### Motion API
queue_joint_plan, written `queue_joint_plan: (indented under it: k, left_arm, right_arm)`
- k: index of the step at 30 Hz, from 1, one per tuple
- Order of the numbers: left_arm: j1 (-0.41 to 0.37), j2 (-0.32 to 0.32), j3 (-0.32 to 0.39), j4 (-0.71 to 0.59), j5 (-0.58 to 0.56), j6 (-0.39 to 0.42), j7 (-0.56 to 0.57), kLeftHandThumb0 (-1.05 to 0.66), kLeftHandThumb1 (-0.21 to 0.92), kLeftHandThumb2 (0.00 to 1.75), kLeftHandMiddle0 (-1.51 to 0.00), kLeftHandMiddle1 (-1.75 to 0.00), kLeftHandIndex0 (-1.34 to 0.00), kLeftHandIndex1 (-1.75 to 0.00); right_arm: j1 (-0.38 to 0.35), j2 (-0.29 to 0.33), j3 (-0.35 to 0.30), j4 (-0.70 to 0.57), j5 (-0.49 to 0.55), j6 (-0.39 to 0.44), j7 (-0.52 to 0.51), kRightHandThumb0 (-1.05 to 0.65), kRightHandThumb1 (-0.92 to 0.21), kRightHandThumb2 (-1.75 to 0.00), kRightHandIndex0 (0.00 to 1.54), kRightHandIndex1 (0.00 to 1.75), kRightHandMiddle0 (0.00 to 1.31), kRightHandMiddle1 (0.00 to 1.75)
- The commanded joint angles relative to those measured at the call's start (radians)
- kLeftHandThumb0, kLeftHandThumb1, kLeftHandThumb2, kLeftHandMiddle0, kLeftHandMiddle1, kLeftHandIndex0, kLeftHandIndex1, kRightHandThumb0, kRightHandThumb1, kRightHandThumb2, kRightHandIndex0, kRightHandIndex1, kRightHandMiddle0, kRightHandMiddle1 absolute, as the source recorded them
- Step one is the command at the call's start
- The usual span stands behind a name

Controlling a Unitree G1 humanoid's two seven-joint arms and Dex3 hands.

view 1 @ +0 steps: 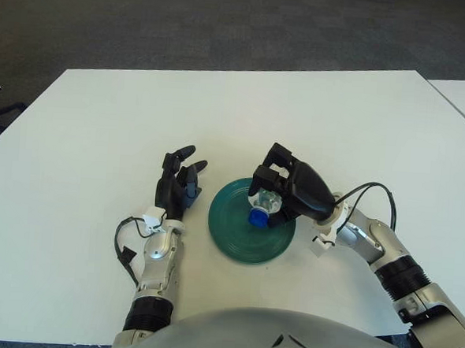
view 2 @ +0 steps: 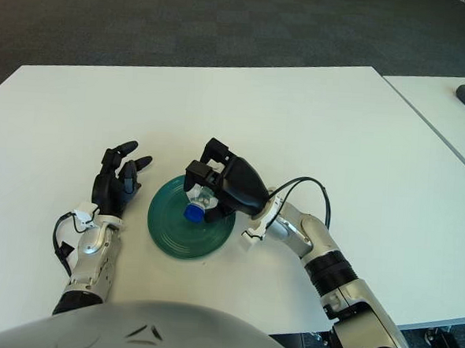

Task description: Put the bottle into the plate.

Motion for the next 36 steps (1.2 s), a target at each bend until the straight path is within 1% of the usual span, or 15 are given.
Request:
queue_joint_plan:
  k: [1, 11, 15, 20, 24, 36]
  left_arm:
    - [-0.008, -0.018, 0.001, 0.021, 0.002, -0.008, 0.005, -0.83, 0.92, 0.68, -0.47, -0.85, -0.16, -1.15]
    - [-0.014, -0.024, -0.003, 0.026, 0.01, -0.007, 0.012, -0.82, 0.92, 0.68, -0.48, -0.85, -0.17, -1.16]
    - [-0.015, -0.03, -0.007, 0.026, 0.007, -0.015, 0.009, -0.81, 0.92, 0.67, -0.48, -0.86, -0.17, -1.16]
    - [-0.012, -0.033, -0.012, 0.023, 0.008, -0.021, 0.011, -0.81, 0.92, 0.67, -0.47, -0.86, -0.15, -1.16]
    - [-0.006, -0.032, -0.021, 0.01, 0.032, -0.008, 0.031, -0.8, 0.92, 0.68, -0.45, -0.85, -0.14, -1.15]
    - [-0.002, -0.031, -0.039, -0.005, 0.056, 0.006, 0.069, -0.78, 0.92, 0.68, -0.45, -0.84, -0.15, -1.15]
  right_arm:
    - [0.01, 0.002, -0.02, -0.035, 0.025, -0.015, 0.004, -0.14, -0.16, -1.4, 1.19, 1.75, 1.01, 1.75]
    - [0.063, 0.007, -0.014, -0.079, 0.014, -0.032, 0.033, -0.15, -0.17, -1.38, 1.17, 1.75, 1.01, 1.75]
    - [0.079, 0.014, -0.009, -0.059, -0.012, -0.047, 0.01, -0.15, -0.17, -1.38, 1.16, 1.75, 1.0, 1.75]
    - [0.079, 0.026, -0.009, -0.041, -0.046, -0.052, -0.023, -0.15, -0.17, -1.37, 1.16, 1.75, 1.0, 1.75]
    - [0.07, 0.033, -0.005, -0.023, -0.064, -0.053, -0.036, -0.15, -0.17, -1.36, 1.17, 1.75, 1.01, 1.75]
    - [0.038, 0.034, 0.017, 0.016, -0.067, -0.047, -0.016, -0.16, -0.18, -1.36, 1.19, 1.75, 1.01, 1.75]
